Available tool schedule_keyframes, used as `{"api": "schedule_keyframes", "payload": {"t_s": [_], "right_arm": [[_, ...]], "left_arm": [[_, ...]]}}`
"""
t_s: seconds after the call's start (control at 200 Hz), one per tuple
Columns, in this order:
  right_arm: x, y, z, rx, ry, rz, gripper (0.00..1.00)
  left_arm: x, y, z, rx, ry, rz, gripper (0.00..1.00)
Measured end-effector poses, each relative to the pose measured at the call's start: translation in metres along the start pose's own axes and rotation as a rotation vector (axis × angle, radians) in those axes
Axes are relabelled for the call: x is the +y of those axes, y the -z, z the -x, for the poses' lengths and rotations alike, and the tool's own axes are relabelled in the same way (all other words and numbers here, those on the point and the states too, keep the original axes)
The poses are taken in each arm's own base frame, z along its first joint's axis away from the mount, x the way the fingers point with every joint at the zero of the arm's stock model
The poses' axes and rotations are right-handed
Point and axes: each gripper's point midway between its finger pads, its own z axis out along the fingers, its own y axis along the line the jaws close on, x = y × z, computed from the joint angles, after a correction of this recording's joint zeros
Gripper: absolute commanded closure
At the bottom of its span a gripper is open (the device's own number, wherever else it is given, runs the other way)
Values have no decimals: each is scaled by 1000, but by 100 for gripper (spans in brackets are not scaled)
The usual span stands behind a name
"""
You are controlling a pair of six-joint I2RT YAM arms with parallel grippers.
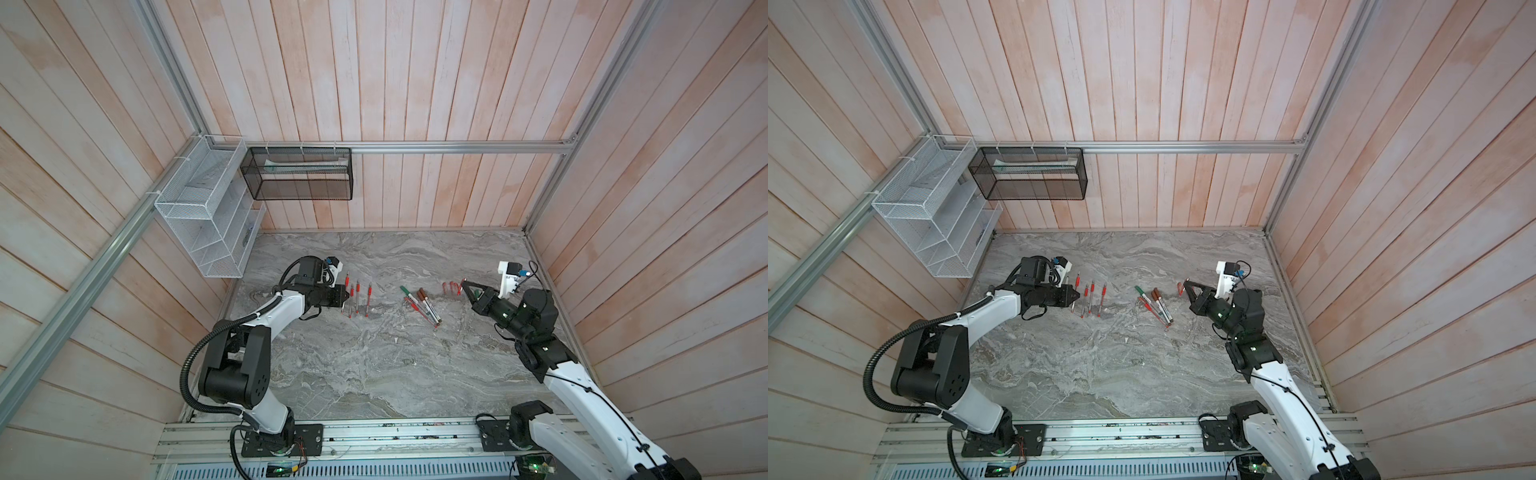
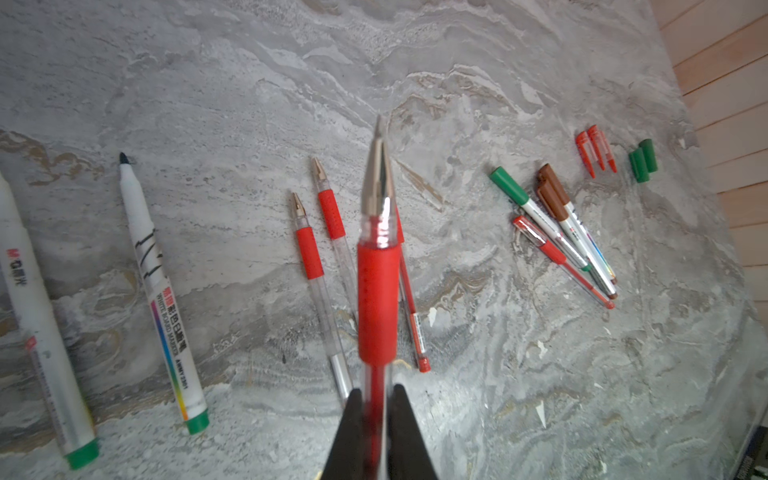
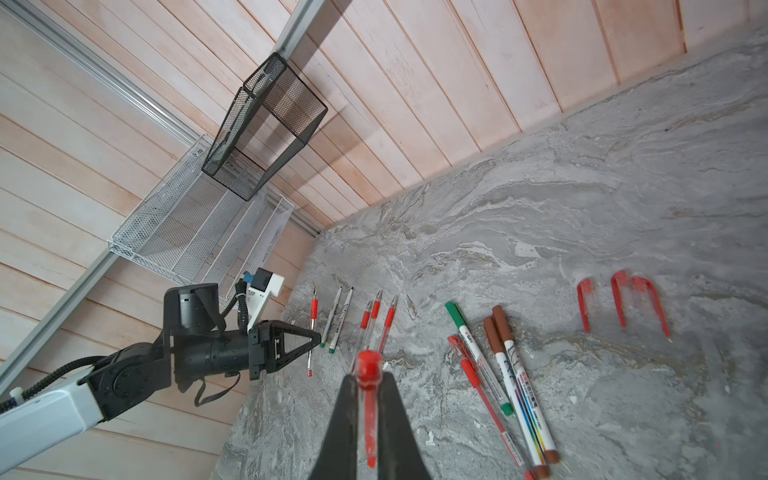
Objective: Open the pen caps
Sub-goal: 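Lay the pen in the row with the left gripper while the right carries the cap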
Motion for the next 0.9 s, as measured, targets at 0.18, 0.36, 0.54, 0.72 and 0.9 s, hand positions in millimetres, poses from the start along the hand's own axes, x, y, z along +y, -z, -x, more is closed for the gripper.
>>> {"api": "schedule_keyframes", "payload": {"t_s": [0.18, 0.36, 0.54, 0.72, 0.9], "right_arm": [[-1, 10, -2, -10, 10, -14, 100], [-8, 17, -2, -15, 16, -47, 100], [-12, 21, -1, -16, 24, -68, 100], [-14, 25, -2, -16, 29, -82, 100], [-15, 28, 0, -25, 31, -90, 100]], "left_arm": [[16, -17, 0, 48, 26, 51, 100], [24, -30, -1, 86, 51, 68, 100], [35, -47, -13, 142, 96, 83, 100], [41, -53, -20, 170, 138, 101, 94], [42, -57, -15, 164, 159, 104, 89]]}}
